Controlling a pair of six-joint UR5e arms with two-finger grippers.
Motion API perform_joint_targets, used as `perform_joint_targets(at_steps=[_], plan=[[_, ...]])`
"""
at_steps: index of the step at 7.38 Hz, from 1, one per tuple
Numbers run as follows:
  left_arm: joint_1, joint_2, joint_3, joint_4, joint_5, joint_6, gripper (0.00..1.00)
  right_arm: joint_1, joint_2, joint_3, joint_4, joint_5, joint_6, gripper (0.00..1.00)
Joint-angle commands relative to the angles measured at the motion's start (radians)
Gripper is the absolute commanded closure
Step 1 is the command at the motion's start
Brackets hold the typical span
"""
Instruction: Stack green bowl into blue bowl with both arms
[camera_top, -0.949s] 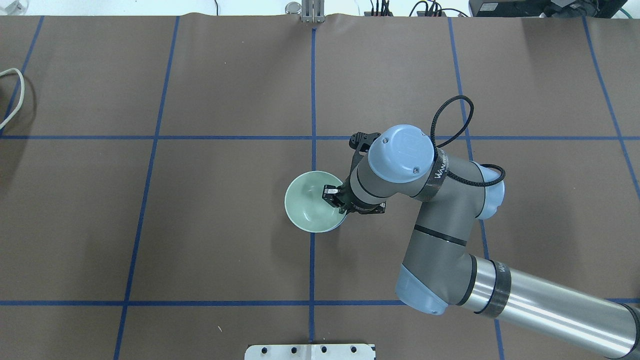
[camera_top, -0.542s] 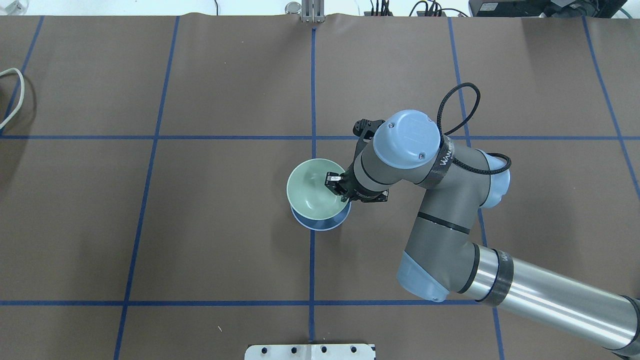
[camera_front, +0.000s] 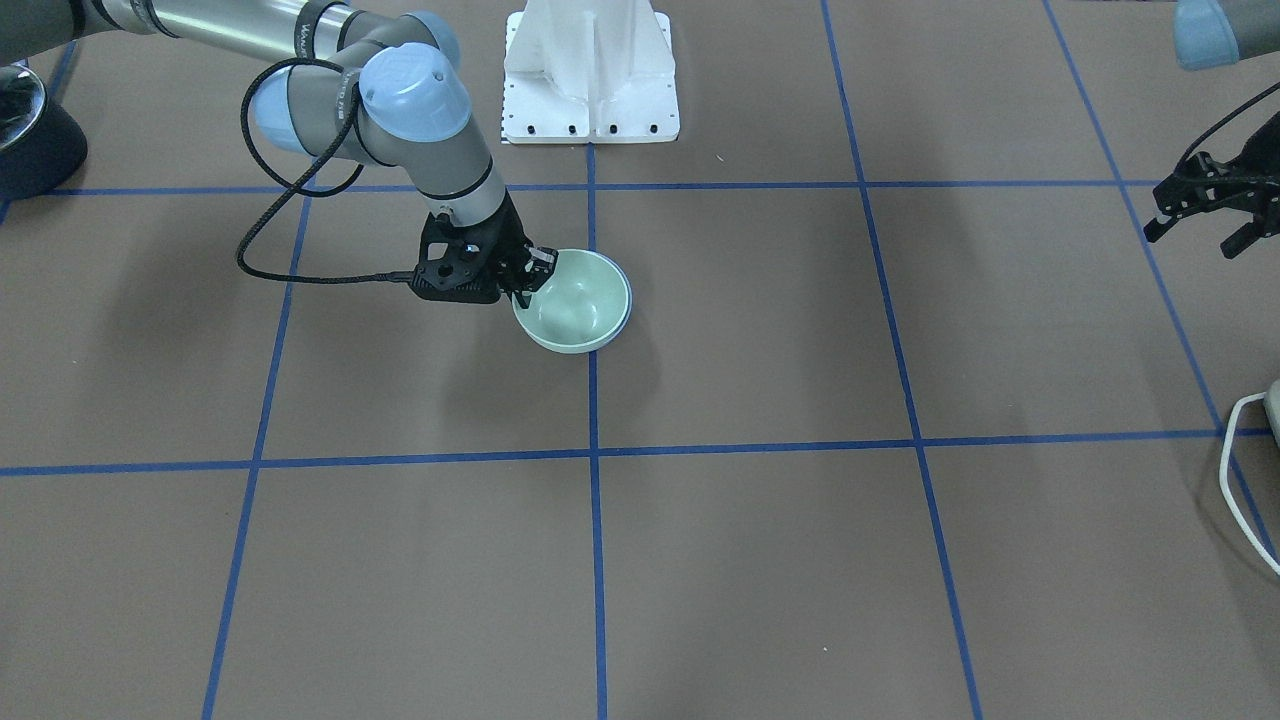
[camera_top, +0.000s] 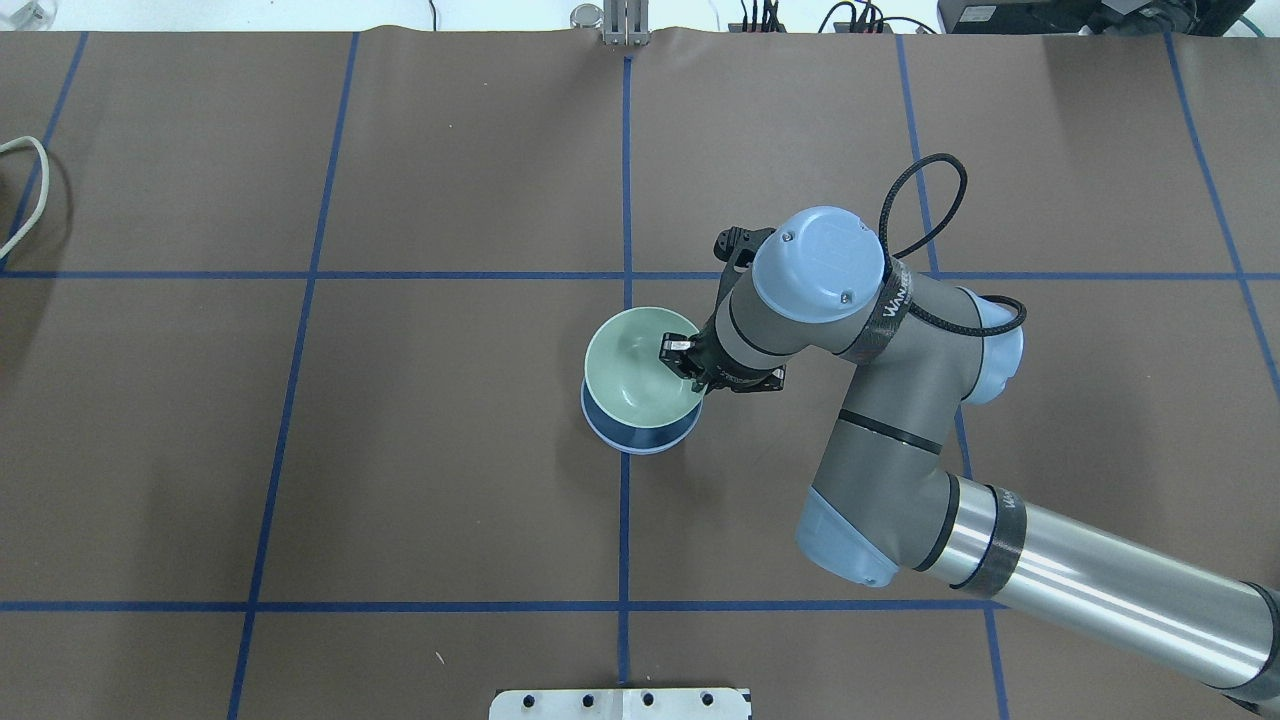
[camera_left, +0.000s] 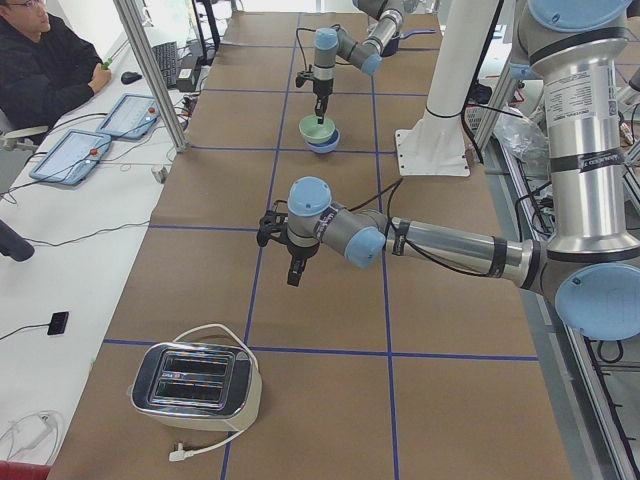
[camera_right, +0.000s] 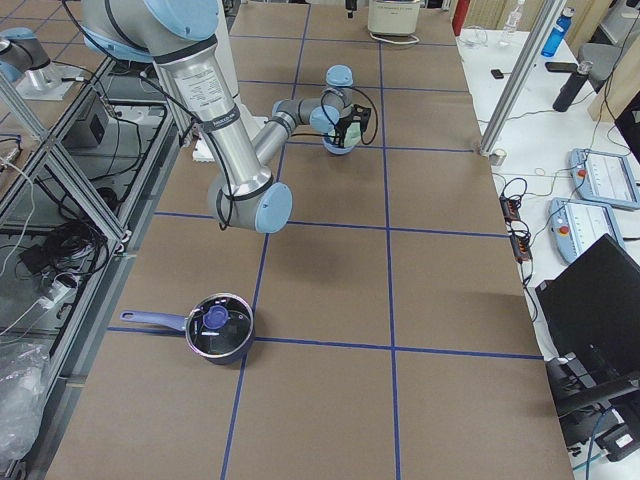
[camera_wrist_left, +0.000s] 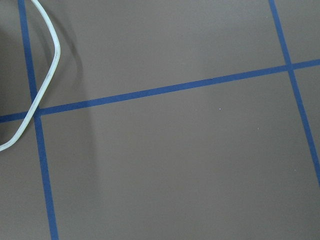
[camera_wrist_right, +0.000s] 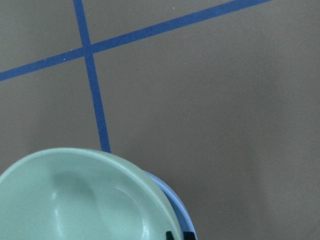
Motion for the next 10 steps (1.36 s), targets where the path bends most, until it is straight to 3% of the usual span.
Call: perform_joint_targets(at_steps=[1, 6, 7, 8, 9, 10], plan=[[0.000, -0.002, 0.002, 0.000, 0.000, -0.006, 0.02, -0.013, 0.001, -0.003, 0.001, 0.000, 0.001, 1.00], [0.000, -0.006, 0.013, 0.000, 0.000, -0.009, 0.02, -0.025, 0.003, 0.008, 0.001, 0.002, 0.004, 1.00], [0.000, -0.006, 0.013, 0.000, 0.000, -0.009, 0.02, -0.025, -0.002, 0.003, 0.010, 0.003, 0.000, 0.95], [0.000, -0.008, 0.014, 0.000, 0.000, -0.009, 0.02, -0.025, -0.005, 0.002, 0.028, 0.003, -0.005, 0.66], [0.000, -0.008, 0.013, 0.000, 0.000, -0.009, 0.02, -0.033, -0.005, 0.000, 0.028, -0.008, -0.004, 0.27], [0.000, -0.008, 0.014, 0.000, 0.000, -0.011, 0.02, -0.038, -0.009, 0.000, 0.030, -0.023, -0.002, 0.00]])
